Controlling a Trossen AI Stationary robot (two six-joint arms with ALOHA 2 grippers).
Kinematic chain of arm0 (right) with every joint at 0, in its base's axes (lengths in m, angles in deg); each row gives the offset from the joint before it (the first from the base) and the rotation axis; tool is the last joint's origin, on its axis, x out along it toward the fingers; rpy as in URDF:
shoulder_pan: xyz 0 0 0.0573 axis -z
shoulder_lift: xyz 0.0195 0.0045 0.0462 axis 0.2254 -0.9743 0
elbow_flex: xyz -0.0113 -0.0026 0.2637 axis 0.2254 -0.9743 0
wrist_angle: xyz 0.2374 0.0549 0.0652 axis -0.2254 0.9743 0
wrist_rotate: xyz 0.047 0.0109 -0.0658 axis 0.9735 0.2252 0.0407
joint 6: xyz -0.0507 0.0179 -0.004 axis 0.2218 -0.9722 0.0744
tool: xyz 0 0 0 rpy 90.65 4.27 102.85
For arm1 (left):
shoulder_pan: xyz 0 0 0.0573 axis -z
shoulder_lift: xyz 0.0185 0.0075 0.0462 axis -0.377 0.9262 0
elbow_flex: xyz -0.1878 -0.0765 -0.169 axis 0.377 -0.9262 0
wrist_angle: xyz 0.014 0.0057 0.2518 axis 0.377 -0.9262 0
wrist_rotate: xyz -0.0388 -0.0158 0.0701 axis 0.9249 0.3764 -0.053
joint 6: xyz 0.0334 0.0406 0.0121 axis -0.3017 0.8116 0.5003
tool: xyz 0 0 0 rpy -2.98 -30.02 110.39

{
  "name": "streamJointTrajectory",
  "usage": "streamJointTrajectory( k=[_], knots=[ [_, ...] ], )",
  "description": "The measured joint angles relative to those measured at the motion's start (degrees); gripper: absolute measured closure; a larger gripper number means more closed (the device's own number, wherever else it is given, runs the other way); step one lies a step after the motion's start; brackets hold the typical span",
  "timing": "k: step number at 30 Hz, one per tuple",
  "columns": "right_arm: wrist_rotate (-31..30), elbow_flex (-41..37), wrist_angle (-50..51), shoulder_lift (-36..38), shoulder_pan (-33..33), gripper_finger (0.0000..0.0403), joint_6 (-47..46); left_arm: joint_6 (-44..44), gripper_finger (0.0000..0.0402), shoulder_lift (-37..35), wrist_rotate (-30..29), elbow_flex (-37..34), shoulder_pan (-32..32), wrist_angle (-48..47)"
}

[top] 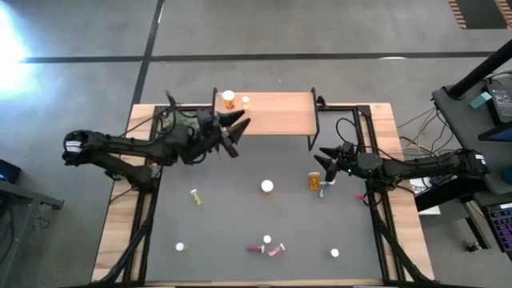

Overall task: Pick and place medicine bottles onto shelf by color
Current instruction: Put the right blue pill bottle to the right of the yellow pill bottle on the shelf

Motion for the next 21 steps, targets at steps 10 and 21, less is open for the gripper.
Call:
streamJointTrajectory(
  k=[10, 21],
  knots=[
    [-0.1, 0.0, -0.2, 0.0, 0.4, 0.0179, 10.4, 0.0, 0.0233, 0.3, 7.3, -0.1, 0.0, 4.5],
    [-5.0, 0.0, -18.2, -0.4, 0.9, 0.0179, -3.0, 0.1, 0.0233, 0.8, 7.5, -0.1, 0.0, 4.7]
  ],
)
